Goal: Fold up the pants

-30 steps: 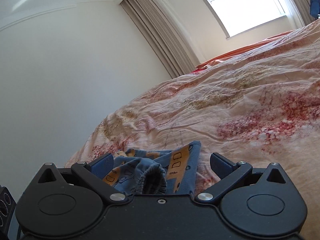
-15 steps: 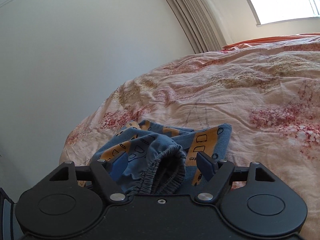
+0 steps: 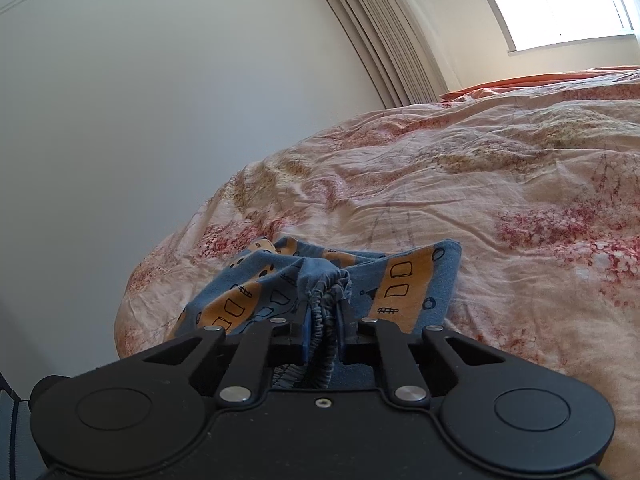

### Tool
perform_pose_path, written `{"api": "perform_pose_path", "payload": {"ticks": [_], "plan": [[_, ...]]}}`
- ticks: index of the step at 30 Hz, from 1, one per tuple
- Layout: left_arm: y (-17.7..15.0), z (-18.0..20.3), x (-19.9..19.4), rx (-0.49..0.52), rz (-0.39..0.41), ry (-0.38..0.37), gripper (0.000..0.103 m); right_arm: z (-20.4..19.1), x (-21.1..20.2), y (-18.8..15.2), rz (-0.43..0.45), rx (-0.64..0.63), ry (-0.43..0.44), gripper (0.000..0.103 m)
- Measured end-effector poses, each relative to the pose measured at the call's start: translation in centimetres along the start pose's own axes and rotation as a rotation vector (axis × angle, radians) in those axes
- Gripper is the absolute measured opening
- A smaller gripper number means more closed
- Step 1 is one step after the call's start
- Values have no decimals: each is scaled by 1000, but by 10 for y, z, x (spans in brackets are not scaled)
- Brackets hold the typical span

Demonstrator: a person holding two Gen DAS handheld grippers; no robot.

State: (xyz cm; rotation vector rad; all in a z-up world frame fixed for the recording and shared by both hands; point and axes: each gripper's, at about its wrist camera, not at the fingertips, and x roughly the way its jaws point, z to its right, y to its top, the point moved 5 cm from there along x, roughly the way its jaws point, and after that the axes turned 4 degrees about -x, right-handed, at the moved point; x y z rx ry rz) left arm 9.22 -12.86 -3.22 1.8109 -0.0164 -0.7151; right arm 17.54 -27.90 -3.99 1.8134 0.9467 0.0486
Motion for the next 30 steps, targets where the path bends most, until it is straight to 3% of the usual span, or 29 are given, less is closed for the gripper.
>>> {"api": "perform_pose_path", "payload": {"ticks": [9, 16, 18, 24, 25, 26, 27, 30], "plan": [[14, 13, 4, -83, 29, -82, 2, 14, -27, 10, 111, 88, -32, 12], [5, 14, 14, -127, -8, -105, 4, 25, -18, 0, 30, 104, -128, 15], [6, 12, 11, -150, -7, -118, 6, 24, -18, -1, 29, 95, -131, 21], [10, 7, 2, -231, -12, -159, 38, 22, -22, 2, 64, 81, -138, 40], [11, 7, 0, -243, -7, -155, 50, 21, -23, 2, 72, 77, -137, 42], [12, 5, -3, -253, 0, -144, 60, 20, -24, 3, 82, 74, -136, 48], [13, 5, -5, -258, 7, -135, 63, 20, -26, 3, 89, 72, -136, 58], [16, 3, -12, -268, 16, -125, 79, 19, -29, 5, 111, 67, -139, 75]]}}
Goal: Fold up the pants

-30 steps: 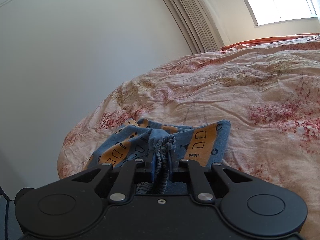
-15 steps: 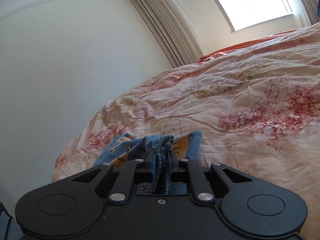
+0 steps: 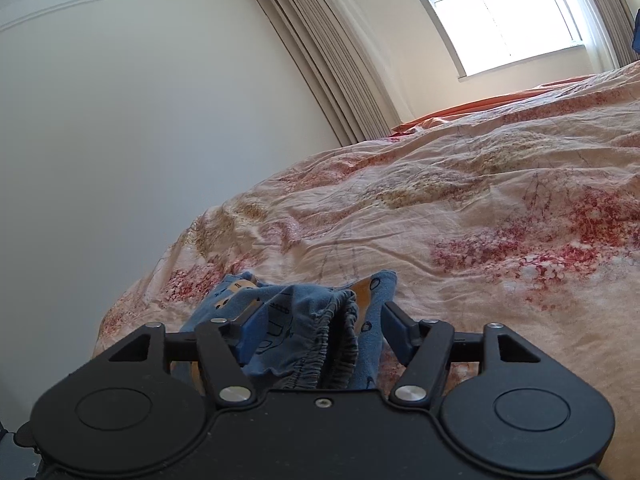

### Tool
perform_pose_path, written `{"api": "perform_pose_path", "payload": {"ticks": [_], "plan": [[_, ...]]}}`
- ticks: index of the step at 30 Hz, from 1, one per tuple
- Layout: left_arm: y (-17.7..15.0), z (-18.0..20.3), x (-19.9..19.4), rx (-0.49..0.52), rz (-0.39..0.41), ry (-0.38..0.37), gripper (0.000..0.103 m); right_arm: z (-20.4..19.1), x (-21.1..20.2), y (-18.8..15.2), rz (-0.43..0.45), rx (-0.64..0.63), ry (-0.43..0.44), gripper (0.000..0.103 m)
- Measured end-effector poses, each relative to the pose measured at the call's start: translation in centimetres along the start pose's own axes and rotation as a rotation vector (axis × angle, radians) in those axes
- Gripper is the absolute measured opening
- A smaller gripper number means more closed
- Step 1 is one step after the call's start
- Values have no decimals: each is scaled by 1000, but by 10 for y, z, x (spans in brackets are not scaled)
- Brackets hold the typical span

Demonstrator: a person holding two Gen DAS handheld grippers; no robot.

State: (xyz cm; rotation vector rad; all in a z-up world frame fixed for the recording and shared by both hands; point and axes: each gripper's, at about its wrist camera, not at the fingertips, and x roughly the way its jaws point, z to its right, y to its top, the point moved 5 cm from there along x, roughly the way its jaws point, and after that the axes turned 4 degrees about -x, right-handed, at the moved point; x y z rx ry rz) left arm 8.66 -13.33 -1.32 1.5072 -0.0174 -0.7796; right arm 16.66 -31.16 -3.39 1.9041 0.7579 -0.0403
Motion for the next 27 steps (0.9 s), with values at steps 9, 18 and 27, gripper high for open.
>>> {"api": "perform_pose_path", "payload": {"ticks": [9, 18, 27], "plan": [[12, -13, -10, -44, 31, 100, 102, 4, -6, 3, 57, -11, -80, 102], [19, -59, -17, -146, 64, 268, 103, 6, -1, -3, 26, -34, -139, 102], [-2, -137, -5, -329, -46, 472, 103, -3, 20, -17, -86, -146, -218, 102]]}}
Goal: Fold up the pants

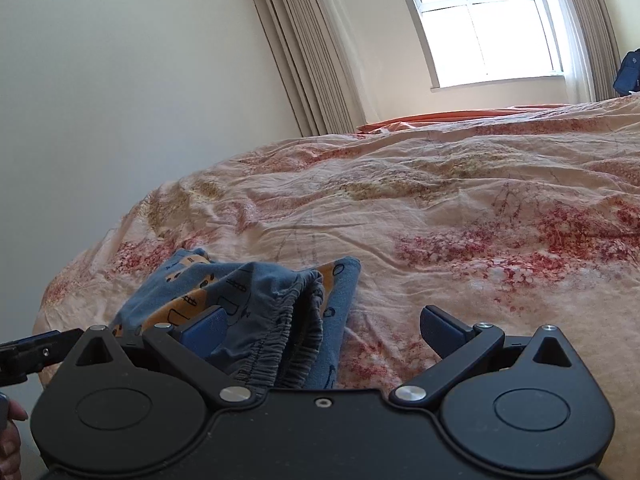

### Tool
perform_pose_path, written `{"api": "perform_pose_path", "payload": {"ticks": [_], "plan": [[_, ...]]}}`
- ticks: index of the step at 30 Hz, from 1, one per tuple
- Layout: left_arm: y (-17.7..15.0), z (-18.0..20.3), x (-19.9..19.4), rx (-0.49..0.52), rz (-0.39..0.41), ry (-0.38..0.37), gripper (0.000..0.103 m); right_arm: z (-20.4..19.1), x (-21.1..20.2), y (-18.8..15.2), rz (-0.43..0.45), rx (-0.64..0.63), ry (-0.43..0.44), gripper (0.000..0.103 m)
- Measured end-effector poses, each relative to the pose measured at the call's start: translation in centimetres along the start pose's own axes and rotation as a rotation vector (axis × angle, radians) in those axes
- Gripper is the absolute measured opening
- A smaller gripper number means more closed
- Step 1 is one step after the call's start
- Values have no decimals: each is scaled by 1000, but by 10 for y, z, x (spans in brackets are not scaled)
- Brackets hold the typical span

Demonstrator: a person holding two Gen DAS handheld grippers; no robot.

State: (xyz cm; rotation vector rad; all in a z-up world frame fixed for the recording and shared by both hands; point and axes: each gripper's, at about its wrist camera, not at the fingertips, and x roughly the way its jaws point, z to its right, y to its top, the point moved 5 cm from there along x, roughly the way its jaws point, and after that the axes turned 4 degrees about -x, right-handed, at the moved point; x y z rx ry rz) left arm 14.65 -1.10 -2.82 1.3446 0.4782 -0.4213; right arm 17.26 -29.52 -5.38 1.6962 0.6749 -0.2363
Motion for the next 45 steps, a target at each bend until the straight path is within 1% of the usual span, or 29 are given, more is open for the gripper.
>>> {"api": "perform_pose_path", "payload": {"ticks": [1, 2, 3, 5, 7, 9, 12, 13, 15, 17, 19, 20, 21, 22, 25, 27, 31, 33, 38, 41, 45], "plan": [[-5, -4, 4, 1, -24, 14, 102, 1, 4, -3, -28, -17, -41, 102], [-9, -8, 6, -4, -33, 7, 102, 2, 8, -6, -49, -26, -64, 103], [-13, -12, 4, -9, -28, -6, 102, 4, 9, -8, -57, -23, -69, 103], [-15, -15, 0, 1, -16, -17, 102, 5, 6, -7, -46, -21, -83, 103], [-10, -14, -5, 17, -5, -19, 103, 3, -1, -5, -9, -33, -90, 103], [-1, -11, -8, 19, 20, -35, 103, 0, -10, 0, 55, -39, -62, 103], [20, 5, 0, 34, 45, -95, 103, -6, -11, 12, 109, -44, 7, 103], [26, 12, 4, 49, 50, -104, 103, -9, -6, 15, 103, -49, 25, 103], [35, 29, 15, 96, 68, -122, 103, -17, 10, 18, 55, -95, 49, 103], [39, 43, 31, 147, 59, -97, 103, -21, 23, 19, 21, -160, 28, 103], [40, 55, 45, 203, 64, -47, 103, -18, 34, 19, 5, -191, -26, 102], [40, 57, 53, 224, 63, -23, 103, -12, 39, 19, -10, -191, -47, 103], [39, 57, 62, 244, 50, 12, 103, -6, 42, 18, -27, -174, -56, 103], [39, 57, 67, 253, 39, 30, 103, 0, 43, 17, -41, -141, -56, 103], [37, 46, 70, 214, 26, -2, 103, 13, 40, 14, -62, -29, -11, 103], [37, 39, 64, 181, 27, -17, 103, 15, 33, 14, -45, 26, 17, 103], [35, 26, 47, 103, 1, -38, 103, 11, 20, 18, 5, 74, 117, 103], [30, 24, 35, 97, -11, -44, 103, 7, 16, 19, 15, 75, 146, 103], [16, 20, 12, 111, -16, -34, 103, 4, 9, 11, -1, 112, 144, 103], [11, 15, 10, 97, -39, -37, 103, 4, 8, 6, -18, 136, 154, 103], [4, 5, 16, 66, -94, -31, 103, 2, 12, 3, -39, 134, 162, 103]]}}
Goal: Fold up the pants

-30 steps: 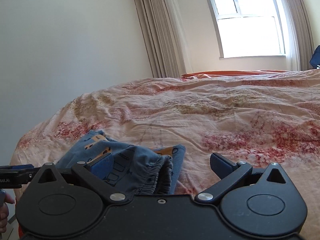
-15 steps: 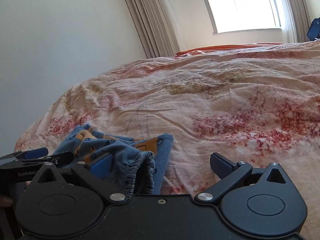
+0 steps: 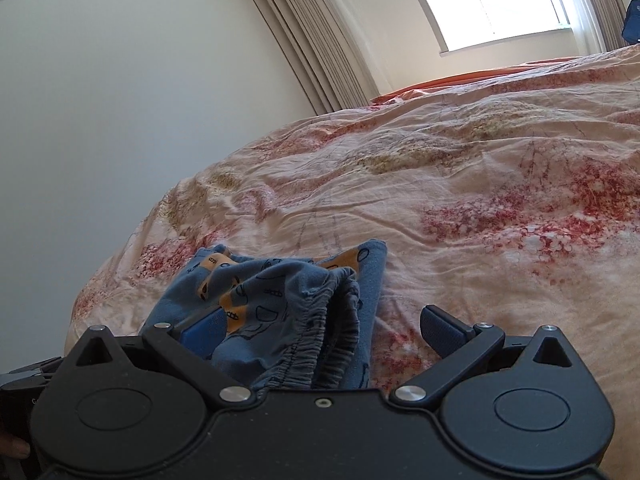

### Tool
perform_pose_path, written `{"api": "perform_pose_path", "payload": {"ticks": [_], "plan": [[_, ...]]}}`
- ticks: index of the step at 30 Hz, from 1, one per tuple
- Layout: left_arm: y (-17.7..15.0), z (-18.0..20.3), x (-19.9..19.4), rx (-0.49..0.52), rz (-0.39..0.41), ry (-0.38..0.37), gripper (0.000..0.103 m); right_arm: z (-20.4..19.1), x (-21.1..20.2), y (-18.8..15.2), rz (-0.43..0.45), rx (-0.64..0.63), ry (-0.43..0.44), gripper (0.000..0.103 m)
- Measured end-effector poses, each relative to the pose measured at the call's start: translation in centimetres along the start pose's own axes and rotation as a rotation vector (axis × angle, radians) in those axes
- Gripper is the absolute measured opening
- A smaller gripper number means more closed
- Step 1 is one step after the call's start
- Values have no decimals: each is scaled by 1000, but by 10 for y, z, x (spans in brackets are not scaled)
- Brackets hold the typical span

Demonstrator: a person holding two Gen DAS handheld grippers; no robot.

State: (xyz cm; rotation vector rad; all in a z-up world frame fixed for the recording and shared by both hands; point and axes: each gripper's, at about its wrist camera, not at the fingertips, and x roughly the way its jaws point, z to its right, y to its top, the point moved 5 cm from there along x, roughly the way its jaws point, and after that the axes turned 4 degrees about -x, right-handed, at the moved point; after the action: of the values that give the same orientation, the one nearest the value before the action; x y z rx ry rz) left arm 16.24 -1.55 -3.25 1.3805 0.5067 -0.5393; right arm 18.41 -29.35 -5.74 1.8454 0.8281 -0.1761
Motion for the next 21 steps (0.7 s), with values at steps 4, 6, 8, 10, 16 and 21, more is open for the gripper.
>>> {"api": "perform_pose_path", "payload": {"ticks": [4, 6, 8, 10, 16, 21], "plan": [[-7, -7, 3, -32, 2, -23, 103, 0, 5, -3, -22, 3, 19, 103], [-8, -8, 3, -39, 6, -30, 103, 0, 8, -5, -33, 2, 24, 103], [-9, -9, 5, -44, 6, -39, 103, 0, 10, -6, -37, -1, 28, 103], [-9, -11, 6, -52, 4, -56, 103, 0, 11, -7, -35, 1, 35, 103], [-11, -20, 10, -84, -10, -112, 103, 1, 14, -9, -9, -6, 59, 103], [-13, -14, 6, -57, 5, -113, 102, 1, 15, -8, -23, 28, 99, 103]]}}
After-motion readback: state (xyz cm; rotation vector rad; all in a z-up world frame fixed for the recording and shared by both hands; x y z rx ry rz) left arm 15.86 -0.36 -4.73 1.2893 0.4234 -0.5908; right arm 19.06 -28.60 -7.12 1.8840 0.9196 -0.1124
